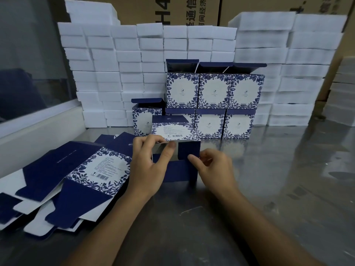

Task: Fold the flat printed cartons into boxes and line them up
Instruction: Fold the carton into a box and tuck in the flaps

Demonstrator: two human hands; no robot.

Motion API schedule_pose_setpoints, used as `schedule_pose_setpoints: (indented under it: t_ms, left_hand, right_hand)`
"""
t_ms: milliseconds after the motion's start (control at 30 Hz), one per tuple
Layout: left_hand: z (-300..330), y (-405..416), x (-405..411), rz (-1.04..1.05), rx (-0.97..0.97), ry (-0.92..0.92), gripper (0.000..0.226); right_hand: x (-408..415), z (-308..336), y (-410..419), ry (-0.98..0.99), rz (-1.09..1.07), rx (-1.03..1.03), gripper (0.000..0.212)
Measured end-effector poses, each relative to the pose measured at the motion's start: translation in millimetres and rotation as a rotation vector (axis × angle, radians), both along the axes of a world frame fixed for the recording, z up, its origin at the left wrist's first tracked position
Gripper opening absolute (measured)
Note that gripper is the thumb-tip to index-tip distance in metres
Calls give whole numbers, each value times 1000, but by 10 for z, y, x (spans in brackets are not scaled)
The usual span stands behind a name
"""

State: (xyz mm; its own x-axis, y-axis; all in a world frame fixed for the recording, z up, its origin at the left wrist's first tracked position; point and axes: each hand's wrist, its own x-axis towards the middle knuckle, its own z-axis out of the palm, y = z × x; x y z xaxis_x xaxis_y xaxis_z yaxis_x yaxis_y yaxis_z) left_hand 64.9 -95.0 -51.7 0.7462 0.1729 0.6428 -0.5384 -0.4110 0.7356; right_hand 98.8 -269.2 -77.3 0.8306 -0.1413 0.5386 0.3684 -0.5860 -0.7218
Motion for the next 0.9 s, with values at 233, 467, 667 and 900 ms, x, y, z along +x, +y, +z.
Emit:
schedule_pose_setpoints:
  t_ms: [233, 467, 667, 900]
  left_hand:
    - [-8, -1, -1, 10, 31, -17, 31]
    - [-20, 18, 7, 35, 47, -44, 27]
    - [-25, 22, 12, 41, 59, -39, 26]
    - [-19, 23, 4, 5, 66, -26, 32]
  right_hand:
    - [35, -2, -20, 29, 9, -44, 36]
    - [15, -47, -43, 169, 59, -144, 31]
    - [39, -39, -62, 249, 63, -267, 41]
    - [-27, -82, 26, 190, 93, -155, 37]
